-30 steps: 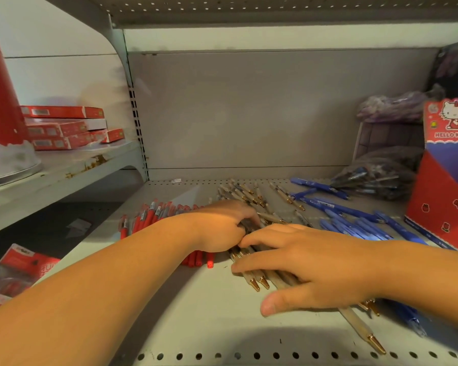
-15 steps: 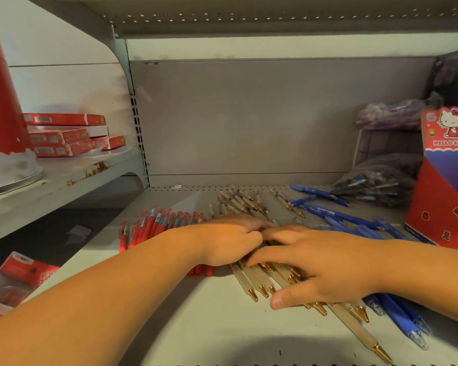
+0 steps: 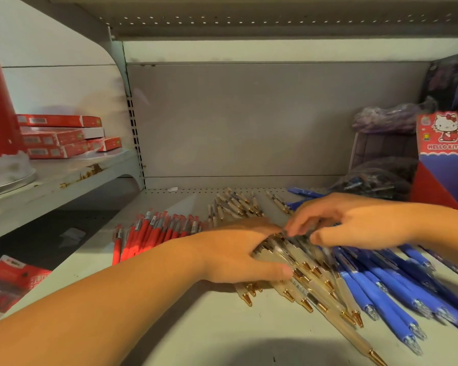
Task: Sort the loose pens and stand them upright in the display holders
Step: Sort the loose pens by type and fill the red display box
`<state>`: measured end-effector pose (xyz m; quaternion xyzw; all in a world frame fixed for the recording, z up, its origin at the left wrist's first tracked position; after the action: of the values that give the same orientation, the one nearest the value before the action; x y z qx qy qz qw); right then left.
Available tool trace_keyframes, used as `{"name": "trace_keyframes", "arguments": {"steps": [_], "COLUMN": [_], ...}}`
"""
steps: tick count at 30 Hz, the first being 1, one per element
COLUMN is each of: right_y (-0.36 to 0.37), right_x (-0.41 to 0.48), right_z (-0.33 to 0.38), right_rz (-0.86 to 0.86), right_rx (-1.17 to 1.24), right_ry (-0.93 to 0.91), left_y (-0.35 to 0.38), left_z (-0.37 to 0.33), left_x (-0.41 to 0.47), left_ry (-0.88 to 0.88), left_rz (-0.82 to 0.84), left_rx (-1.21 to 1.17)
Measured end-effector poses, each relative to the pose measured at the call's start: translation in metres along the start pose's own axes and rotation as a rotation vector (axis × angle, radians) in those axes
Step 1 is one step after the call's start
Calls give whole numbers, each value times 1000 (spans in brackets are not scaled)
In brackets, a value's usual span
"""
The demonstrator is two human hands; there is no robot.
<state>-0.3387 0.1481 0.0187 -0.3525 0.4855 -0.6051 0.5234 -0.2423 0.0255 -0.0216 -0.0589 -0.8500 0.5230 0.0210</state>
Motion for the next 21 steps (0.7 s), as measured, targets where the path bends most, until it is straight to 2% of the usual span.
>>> {"name": "trace_keyframes", "arguments": {"steps": [3,5,11,15,21], "right_y": [3,9,8,13,14], "right_x": [-2,-3,-9,-16,-10], "right_z": [-19,-25,-20,-10,-7], "right_rz": [65,109,115,186,112], "right_rx": [-58,-100,-152,-134,-318], "right_ry": [85,93,30,-34,-81], "left_y": [7,11,16,13,11], "left_z": [-19,-24,-26,-25,-20], "left_x": [9,14,19,18,15], "left_ry": [89,83,31,43,23], "left_rz": [-10,6,18,-3,39], "left_rx": [30,45,170,203,150]}}
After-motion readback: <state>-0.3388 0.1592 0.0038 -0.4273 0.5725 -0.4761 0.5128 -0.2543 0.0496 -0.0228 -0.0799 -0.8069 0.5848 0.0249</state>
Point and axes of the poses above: each hand's wrist, its own x-axis towards the middle knuckle, its own y-axis out of the palm, z = x × y, the point moved 6 cm from there along x, towards the middle knuckle, and after that the axes turned 4 degrees about -x, right-handed, at the moved point
